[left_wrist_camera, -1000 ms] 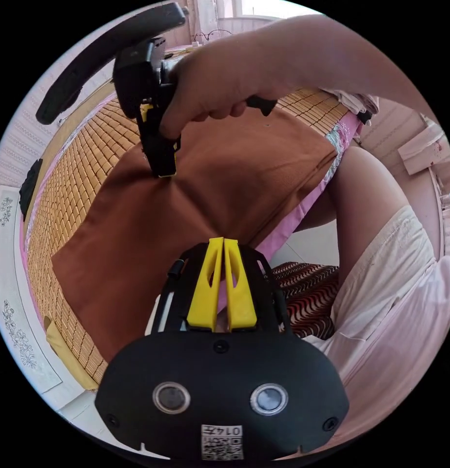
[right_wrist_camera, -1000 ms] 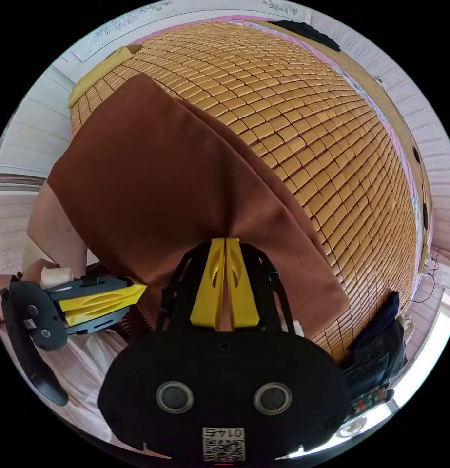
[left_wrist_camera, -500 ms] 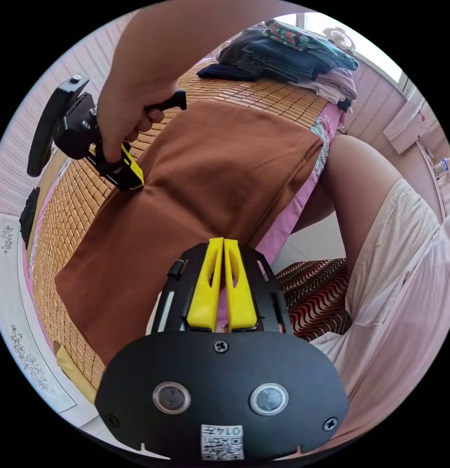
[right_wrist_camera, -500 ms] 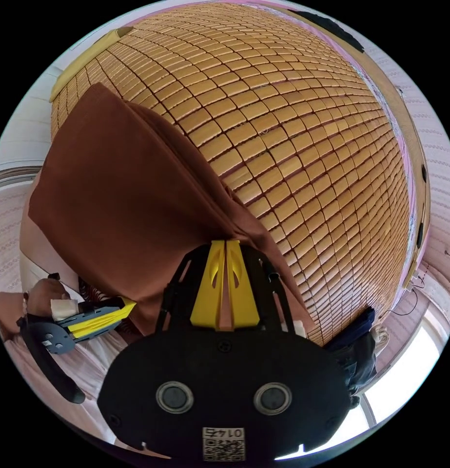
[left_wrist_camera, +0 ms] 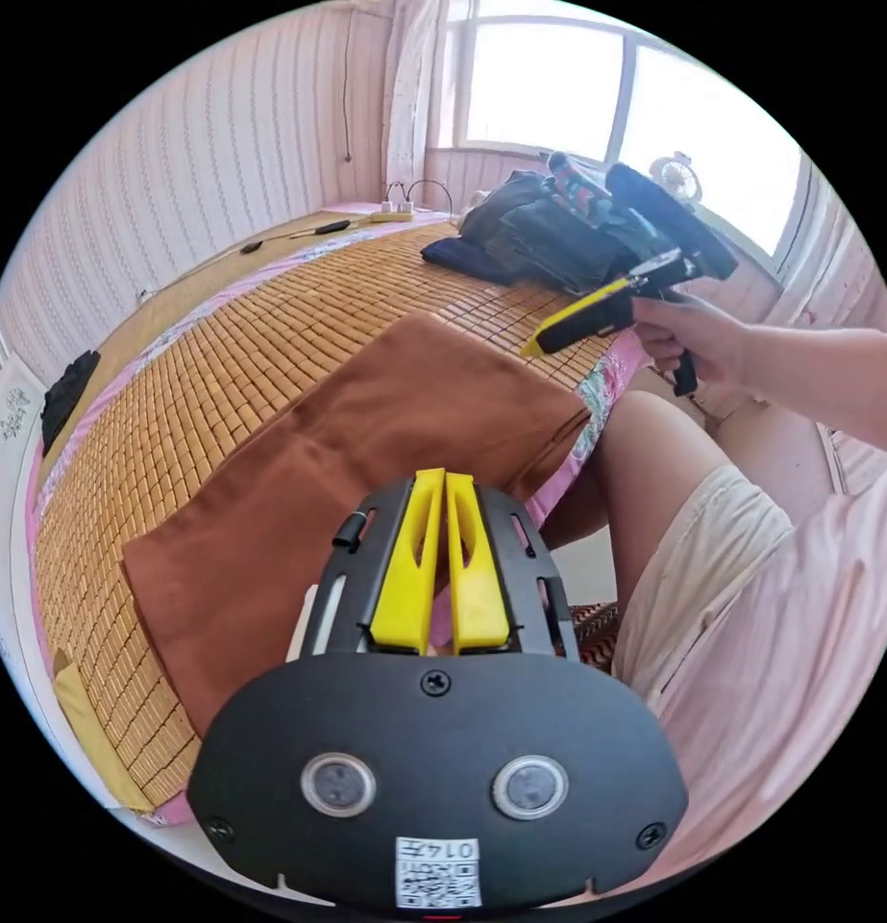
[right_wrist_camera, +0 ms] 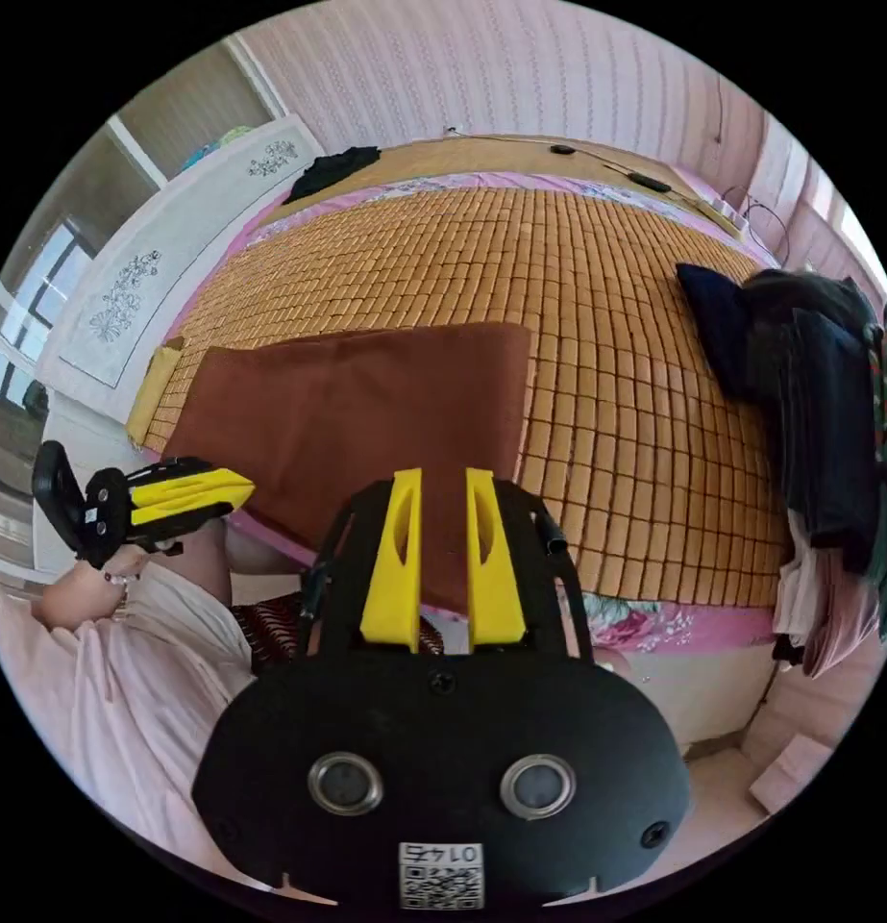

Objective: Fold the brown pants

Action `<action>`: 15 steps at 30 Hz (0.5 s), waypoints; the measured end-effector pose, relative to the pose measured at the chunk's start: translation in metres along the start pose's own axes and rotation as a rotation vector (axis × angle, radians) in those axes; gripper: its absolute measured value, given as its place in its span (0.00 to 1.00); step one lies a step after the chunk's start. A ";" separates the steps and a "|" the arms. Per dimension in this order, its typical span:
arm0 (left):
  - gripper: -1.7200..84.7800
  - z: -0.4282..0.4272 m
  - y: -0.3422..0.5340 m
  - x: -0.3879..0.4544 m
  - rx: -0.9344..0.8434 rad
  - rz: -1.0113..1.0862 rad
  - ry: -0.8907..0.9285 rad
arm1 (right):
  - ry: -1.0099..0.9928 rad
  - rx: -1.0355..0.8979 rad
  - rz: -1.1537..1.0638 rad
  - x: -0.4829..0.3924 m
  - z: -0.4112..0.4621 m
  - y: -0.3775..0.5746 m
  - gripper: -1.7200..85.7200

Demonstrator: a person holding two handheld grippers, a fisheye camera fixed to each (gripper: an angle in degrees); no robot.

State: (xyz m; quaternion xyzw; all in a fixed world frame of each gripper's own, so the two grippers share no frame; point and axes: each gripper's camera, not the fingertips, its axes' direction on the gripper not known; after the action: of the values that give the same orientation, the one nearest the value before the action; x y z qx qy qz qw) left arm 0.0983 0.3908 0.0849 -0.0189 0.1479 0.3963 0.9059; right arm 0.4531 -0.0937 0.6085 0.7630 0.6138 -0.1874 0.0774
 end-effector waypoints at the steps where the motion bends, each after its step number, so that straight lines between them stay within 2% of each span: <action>1: 0.04 -0.004 -0.001 0.007 0.035 0.021 0.036 | -0.011 -0.014 0.030 0.012 0.004 0.009 0.14; 5: 0.11 -0.006 -0.002 0.025 0.096 0.092 0.116 | -0.127 -0.110 0.168 0.067 0.041 0.049 0.18; 8: 0.15 0.002 -0.007 0.032 0.047 0.115 0.132 | -0.310 -0.190 0.234 0.096 0.069 0.060 0.13; 11: 0.18 0.009 -0.015 0.047 0.006 0.156 0.132 | -0.355 -0.122 0.216 0.110 0.063 0.072 0.07; 15: 0.19 0.016 -0.024 0.077 -0.004 0.250 0.117 | -0.608 -0.018 0.127 0.112 0.045 0.087 0.05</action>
State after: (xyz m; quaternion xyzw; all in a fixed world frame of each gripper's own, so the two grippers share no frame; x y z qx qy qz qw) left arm 0.1693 0.4312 0.0760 -0.0255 0.2008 0.5046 0.8393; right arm 0.5488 -0.0277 0.5147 0.7079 0.5153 -0.3965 0.2758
